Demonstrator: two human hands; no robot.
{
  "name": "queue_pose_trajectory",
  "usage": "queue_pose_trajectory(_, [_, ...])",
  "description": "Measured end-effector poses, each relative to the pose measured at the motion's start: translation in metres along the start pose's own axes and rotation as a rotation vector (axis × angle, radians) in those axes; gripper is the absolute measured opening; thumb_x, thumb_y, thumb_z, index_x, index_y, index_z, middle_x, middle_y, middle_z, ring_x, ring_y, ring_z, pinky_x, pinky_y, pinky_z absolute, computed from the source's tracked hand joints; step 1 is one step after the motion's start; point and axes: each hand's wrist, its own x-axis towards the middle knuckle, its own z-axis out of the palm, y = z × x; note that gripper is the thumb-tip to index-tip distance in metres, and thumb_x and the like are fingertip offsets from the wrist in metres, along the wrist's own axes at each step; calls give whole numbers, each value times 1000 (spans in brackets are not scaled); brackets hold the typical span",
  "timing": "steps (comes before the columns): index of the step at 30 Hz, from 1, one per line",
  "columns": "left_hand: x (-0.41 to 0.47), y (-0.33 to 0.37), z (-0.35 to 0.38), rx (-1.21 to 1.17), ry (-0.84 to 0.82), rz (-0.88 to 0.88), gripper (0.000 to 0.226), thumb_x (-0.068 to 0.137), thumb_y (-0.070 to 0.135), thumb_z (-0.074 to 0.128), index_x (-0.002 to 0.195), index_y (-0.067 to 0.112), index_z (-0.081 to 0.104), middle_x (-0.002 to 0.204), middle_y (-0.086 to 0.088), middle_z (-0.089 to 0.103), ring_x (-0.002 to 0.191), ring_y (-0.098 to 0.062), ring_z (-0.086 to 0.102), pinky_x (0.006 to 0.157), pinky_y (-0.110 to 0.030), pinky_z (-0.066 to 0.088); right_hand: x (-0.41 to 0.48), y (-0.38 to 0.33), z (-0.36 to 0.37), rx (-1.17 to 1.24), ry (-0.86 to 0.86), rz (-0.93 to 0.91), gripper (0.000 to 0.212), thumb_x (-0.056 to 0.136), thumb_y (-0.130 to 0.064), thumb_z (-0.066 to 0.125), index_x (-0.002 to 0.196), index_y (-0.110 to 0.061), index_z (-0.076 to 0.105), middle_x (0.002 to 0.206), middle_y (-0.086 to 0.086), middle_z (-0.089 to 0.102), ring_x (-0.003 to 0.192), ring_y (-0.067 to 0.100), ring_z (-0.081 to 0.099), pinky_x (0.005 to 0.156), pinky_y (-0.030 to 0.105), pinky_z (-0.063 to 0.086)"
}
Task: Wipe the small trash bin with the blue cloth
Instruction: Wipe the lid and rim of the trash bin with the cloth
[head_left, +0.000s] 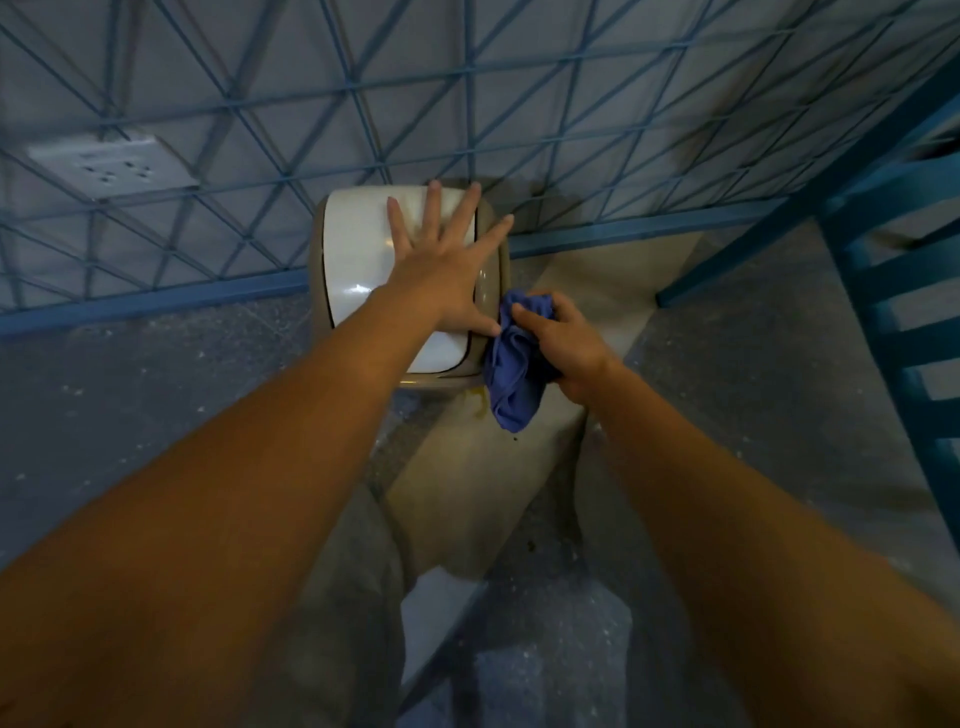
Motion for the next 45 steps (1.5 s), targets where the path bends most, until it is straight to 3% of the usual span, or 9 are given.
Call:
queue_pose_trajectory(3, [-2,-4,2,12,7,13,109,68,61,66,146,35,-4,156,-4,-18,141,-37,-20,108,-64,-9,4,1,0,-47,-13,4,20,90,-10,56,74,-20,49,78,3,55,73,14,55,68,28,48])
queue_pose_trajectory(7, [-15,-8,3,67,-24,59,115,62,57,74,146,36,-3,156,-2,-16,142,-35,-17,109,-63,-5,-1,11,-5,-121,-15,48,16,86,-8,56,75,-18,50,85,13,56,79,22,55,74,37,48])
queue_pose_trajectory(11, [-30,-8,9,95,-9,88,128,58,53,78,145,30,-12,157,2,-13,144,-33,-11,111,-61,1,-9,23,-2,-129,-25,54,22,85,-8,60,72,-17,45,75,6,53,70,19,53,67,33,48])
queue_pose_trajectory(21, [-32,-9,10,111,38,73,133,56,56,77,146,17,-12,158,2,-10,144,-31,-7,114,-58,5,-4,26,10,-338,42,-9,21,80,-14,68,84,-11,48,92,25,59,87,31,60,84,45,51])
queue_pose_trajectory(26, [-31,-8,10,123,34,73,131,57,54,77,146,15,-11,158,1,-9,144,-33,-6,112,-59,5,10,3,10,-425,77,-82,27,80,-12,67,71,-17,42,82,10,52,84,22,52,82,41,48])
queue_pose_trajectory(32, [-29,-9,11,123,37,71,131,57,54,77,146,15,-10,158,0,-8,144,-33,-6,112,-60,5,39,-30,12,-536,35,-132,37,81,-12,66,65,-24,34,91,11,52,89,22,51,91,42,49])
queue_pose_trajectory(35, [-29,-8,11,121,39,69,132,56,54,78,147,14,-9,158,0,-6,144,-34,-4,111,-61,6,38,-33,12,-565,18,-73,27,82,-12,64,71,-18,40,93,15,56,92,25,54,95,43,48])
queue_pose_trajectory(41, [-30,-7,11,109,50,61,132,55,53,79,147,14,-9,158,0,-5,144,-34,-4,111,-61,6,-3,-3,14,-545,-49,64,33,81,-11,64,65,-21,37,78,5,49,83,20,48,74,31,41])
queue_pose_trajectory(45, [-30,-6,10,106,37,46,131,57,53,78,146,15,-11,158,0,-8,144,-33,-6,112,-60,4,-26,24,18,-495,-59,115,39,80,-9,64,62,-22,32,64,-1,40,62,13,39,58,26,37])
